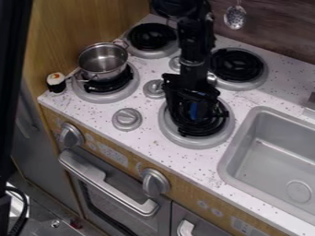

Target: Put the blue spoon on top of the lower left burner

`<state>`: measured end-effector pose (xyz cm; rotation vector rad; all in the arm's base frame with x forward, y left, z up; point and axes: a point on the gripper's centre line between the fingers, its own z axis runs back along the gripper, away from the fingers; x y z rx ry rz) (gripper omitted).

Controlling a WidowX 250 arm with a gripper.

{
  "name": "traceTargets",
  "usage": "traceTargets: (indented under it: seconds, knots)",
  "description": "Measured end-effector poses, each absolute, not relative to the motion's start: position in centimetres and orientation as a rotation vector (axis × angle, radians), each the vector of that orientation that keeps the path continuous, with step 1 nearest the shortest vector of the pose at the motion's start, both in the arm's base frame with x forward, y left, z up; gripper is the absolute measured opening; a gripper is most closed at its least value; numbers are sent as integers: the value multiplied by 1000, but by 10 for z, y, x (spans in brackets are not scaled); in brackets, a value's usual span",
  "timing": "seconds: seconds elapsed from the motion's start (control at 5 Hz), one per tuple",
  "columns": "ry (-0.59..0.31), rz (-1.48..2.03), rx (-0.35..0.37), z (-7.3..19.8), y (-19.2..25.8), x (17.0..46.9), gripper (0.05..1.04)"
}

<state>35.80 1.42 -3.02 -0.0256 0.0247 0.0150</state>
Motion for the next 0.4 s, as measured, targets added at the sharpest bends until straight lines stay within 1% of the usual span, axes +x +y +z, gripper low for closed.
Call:
traceTargets:
  seconds: [0.2,0.4]
  knots:
    - [-91,-19,-38,20,12,365,996]
    - [-115,-31,-66,40,11,362,995]
